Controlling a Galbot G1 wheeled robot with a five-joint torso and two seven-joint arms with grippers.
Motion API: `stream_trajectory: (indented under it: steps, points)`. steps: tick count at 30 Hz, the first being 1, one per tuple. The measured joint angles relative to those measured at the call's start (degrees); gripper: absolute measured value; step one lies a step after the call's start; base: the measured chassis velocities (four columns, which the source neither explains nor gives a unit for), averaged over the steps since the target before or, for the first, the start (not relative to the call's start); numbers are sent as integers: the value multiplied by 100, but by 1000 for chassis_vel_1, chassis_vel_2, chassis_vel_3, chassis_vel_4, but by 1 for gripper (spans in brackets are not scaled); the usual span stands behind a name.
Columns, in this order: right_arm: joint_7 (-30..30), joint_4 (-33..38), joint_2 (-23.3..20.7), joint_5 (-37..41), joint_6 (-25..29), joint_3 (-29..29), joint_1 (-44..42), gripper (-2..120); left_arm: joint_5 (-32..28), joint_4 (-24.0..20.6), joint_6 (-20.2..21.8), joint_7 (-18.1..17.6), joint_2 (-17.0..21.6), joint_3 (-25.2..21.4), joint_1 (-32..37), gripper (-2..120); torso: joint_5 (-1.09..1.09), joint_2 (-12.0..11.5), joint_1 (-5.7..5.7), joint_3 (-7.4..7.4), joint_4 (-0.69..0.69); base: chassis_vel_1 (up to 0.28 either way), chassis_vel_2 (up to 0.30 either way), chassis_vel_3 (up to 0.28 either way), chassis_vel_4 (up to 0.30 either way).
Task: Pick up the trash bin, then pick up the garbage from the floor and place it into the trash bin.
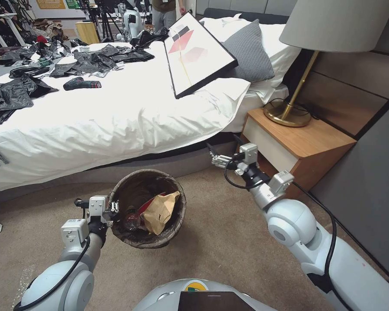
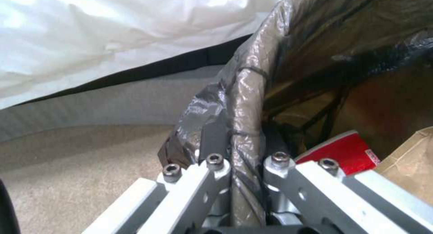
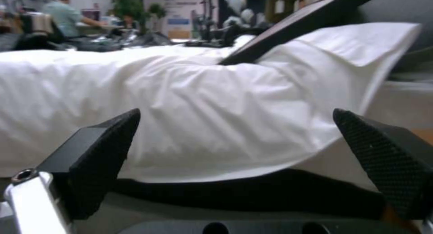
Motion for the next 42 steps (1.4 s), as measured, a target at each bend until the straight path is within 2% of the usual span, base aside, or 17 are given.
stream_trajectory:
  steps: [2,6,8,14,27,42]
  points:
    - [-205,-122,364,-686,211,518,-713,100,19,0,2,-2,8,-39,52,2,1,0,0,0,-2,0,0,0,0]
    - [-397,-150,696,-1160,378,963,-1281,100,33,0,30,-2,25,-46,105,2,-2,0,0,0,-5,0,0,0,0]
    - [-565,-166,1117,-1615,592,1334,-1713,100,68,0,51,-3,21,-41,143,2,-1,0,0,0,-4,0,0,0,0]
    - [-624,-111,1489,-1794,702,1586,-2107,100,143,0,59,3,-8,-40,177,2,-1,0,0,0,-4,0,0,0,0]
    - [-505,-45,1591,-1748,677,1576,-2094,100,161,0,100,39,-90,-37,281,2,-1,0,0,0,-2,14,8,11,7]
    - [-615,-52,1498,-1501,663,1968,-2212,100,256,0,93,90,-164,-34,300,2,-1,0,0,0,-4,11,10,13,12]
